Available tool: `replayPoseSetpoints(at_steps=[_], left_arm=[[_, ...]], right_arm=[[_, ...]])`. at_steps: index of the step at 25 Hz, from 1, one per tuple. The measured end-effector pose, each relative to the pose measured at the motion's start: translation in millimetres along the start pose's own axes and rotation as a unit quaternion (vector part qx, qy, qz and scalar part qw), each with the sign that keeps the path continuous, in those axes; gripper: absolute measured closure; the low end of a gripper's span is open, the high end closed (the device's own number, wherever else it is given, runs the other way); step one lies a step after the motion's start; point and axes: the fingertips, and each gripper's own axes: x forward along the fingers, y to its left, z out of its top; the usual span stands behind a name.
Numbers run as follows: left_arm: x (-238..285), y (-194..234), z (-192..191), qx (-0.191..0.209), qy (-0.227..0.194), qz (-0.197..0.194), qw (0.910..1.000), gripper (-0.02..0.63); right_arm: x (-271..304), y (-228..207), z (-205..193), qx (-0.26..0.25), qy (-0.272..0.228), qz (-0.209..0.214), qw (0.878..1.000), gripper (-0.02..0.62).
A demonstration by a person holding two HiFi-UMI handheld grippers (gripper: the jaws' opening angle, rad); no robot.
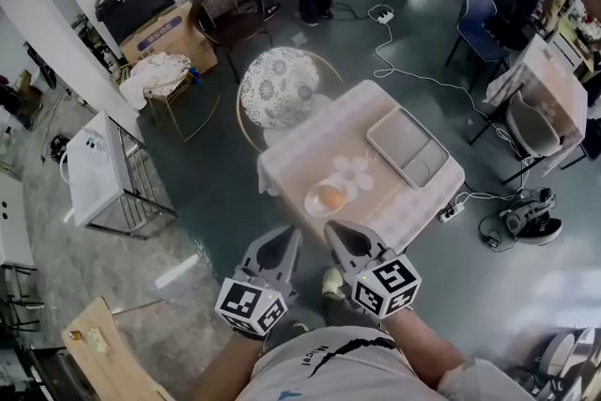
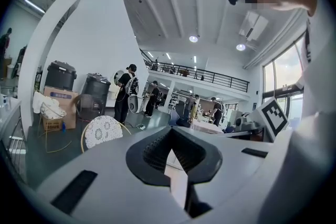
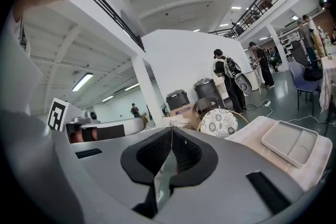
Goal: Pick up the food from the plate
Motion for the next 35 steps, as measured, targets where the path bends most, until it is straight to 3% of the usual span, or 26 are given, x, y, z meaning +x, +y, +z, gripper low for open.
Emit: replayPoseSetpoints(at_steps=[6,16,23,25,35], left_arm=[[53.1,10.0,-0.7,0.013,0.001,0.0,0.9999,0.6],[112.1,53.0,-32.8,-0.009,0.032,0.003,0.9994,0.6],[143.1,78.3,-65.4,-0.019,0.057,-0.012,0.9981,0.6],[151.7,86.6,-77.5,-0.022,0.066,-0.021,0.9974,0.6],[180.6,118.2,-131.4,-0.015,0.095,-0.055,0.9939,0.6]], right_arm=[[15.5,-48.1,9.6,-0.013,-0.008,0.001,1.0,0.578],[49.5,-98.3,-15.6,-0.013,0.001,-0.035,0.999,0.578],[78.4,-127.5,-64.0,-0.043,0.063,-0.046,0.996,0.573],[90.9,-137.0,-81.6,-0.052,0.085,-0.05,0.994,0.515],[133.2,-176.5,-173.7,-0.094,0.196,-0.055,0.974,0.397]])
